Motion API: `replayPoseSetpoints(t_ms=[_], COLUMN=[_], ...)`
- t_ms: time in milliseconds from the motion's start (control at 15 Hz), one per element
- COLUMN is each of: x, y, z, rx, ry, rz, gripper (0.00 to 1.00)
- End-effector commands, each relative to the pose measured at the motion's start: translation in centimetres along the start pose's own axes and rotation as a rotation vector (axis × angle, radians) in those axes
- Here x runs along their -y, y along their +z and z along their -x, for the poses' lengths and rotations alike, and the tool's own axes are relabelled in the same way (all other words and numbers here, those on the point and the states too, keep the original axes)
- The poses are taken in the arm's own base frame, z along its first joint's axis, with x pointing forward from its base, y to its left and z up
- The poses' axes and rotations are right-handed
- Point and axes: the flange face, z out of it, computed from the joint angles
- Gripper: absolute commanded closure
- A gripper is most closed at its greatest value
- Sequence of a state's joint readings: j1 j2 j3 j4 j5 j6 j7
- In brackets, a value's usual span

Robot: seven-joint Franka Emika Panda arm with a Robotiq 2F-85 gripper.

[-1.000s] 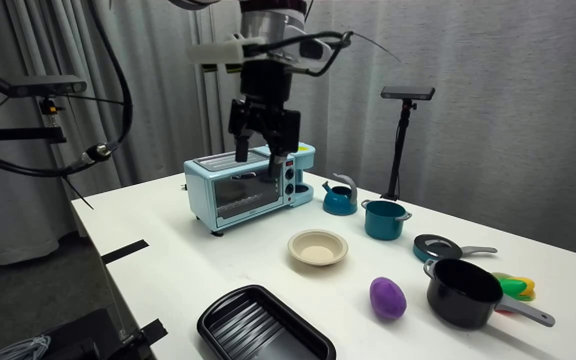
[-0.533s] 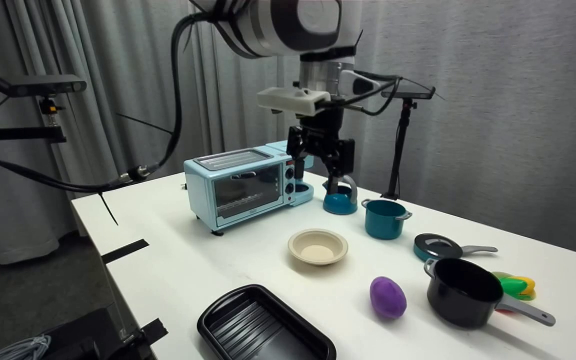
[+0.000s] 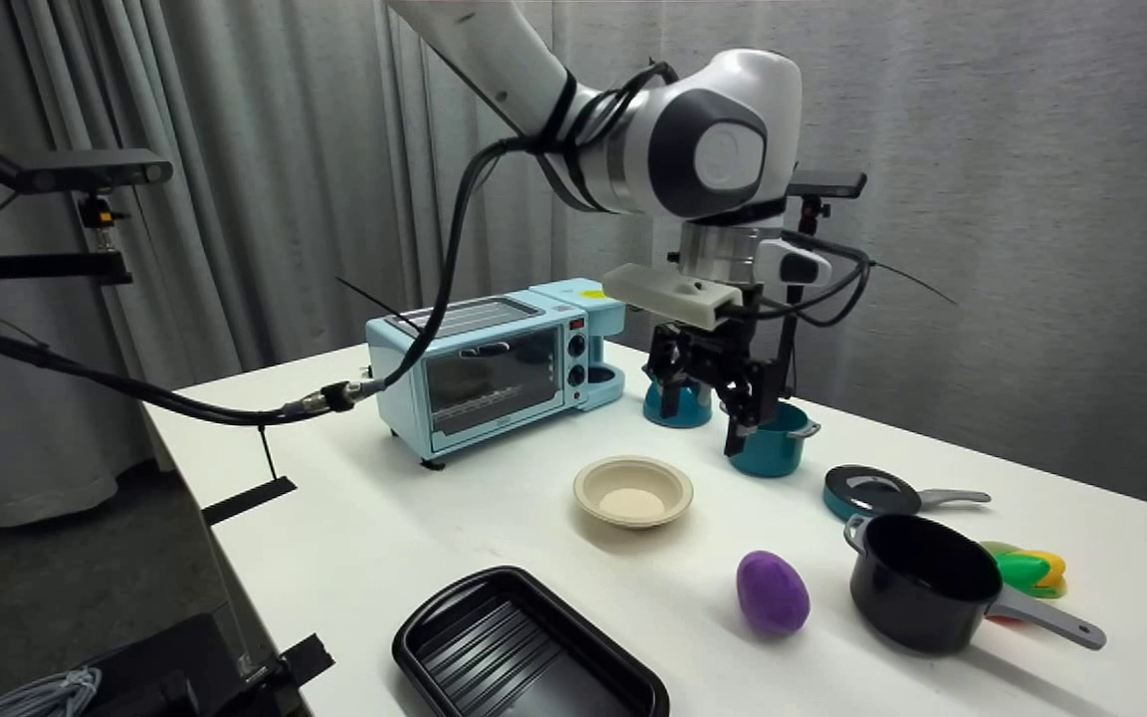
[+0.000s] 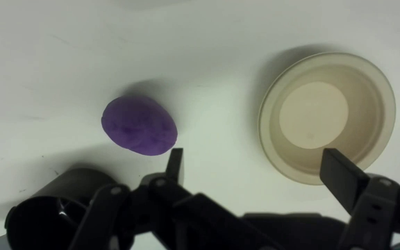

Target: Put the purple plush toy inside the white plate

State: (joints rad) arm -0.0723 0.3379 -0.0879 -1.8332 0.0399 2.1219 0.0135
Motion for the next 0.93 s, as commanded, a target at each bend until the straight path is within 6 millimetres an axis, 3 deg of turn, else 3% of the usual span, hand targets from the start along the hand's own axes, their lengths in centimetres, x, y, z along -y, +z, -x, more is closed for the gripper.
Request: replayPoseSetpoints(t_ms=[0, 467, 800, 867], x=[-2.5, -5.9, -8.0, -10.0], y=[2.3, 8.0, 10.0, 9.8], z=[-3.1, -5.6, -5.8, -6.0], rx=[0.014, 0.088, 0.127, 0.135], ry=[0.059, 0.135, 0.193, 0.203], rz=[0.010, 0.028, 0.074, 0.087], gripper=[0.00, 0.00, 0.00, 0.00])
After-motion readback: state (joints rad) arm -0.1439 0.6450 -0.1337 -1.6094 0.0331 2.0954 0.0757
